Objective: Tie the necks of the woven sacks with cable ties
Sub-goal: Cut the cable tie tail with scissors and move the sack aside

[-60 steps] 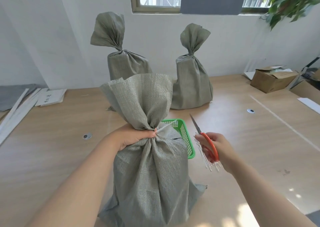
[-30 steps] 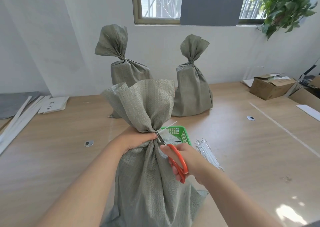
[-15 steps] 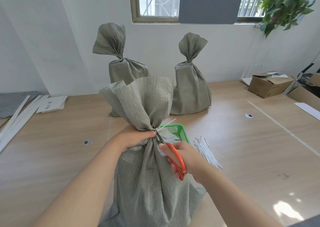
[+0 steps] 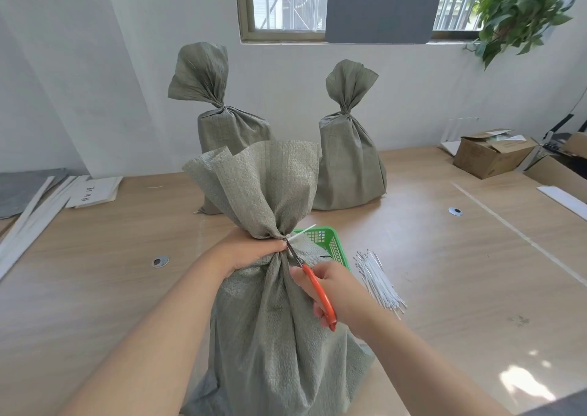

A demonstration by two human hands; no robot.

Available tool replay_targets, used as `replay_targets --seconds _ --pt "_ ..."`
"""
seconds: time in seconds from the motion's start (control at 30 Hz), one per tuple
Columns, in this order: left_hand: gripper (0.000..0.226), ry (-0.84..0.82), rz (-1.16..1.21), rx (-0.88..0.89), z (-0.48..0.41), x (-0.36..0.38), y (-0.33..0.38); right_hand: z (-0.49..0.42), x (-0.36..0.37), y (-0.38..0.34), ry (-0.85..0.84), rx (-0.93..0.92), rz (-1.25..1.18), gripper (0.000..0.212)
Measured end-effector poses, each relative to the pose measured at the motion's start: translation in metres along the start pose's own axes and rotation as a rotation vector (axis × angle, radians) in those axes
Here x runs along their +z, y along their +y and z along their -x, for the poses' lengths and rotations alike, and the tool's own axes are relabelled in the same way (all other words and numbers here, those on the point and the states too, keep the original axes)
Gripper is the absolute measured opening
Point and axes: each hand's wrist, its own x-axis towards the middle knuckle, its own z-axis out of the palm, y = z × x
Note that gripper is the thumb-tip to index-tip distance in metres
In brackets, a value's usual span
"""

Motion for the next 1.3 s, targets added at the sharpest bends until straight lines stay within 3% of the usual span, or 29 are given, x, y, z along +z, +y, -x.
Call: replay_targets --seconds 0.37,0.73,0.93,1.07,1.17,1.3 --pt "0.033 -0.014 0.001 -0.007 0.004 -0.001 0.001 -0.006 -0.007 0.012 0.086 -0.031 0.043 0.062" --pt "0.044 0.004 0.047 -0.064 0.003 -0.005 -0.004 -0.024 -0.066 0.051 0.165 0.014 -0.186 0.047" --pt "0.052 0.048 0.057 -0.077 0.004 -0.007 -0.005 -0.034 -0.076 0.113 0.250 0.187 0.294 0.058" --pt "0.065 0.079 0.098 -0.069 0.007 -0.011 -0.005 -0.032 -0.070 0.163 0.232 0.241 0.608 0.050" --pt "0.070 0.091 0.113 -0.051 0.009 -0.017 -0.004 -0.027 -0.061 0.197 0.229 0.303 0.716 0.050" --pt "0.070 0.055 0.164 -0.005 0.015 -0.021 -0.003 -0.022 -0.054 0.234 0.207 0.415 0.674 0.038"
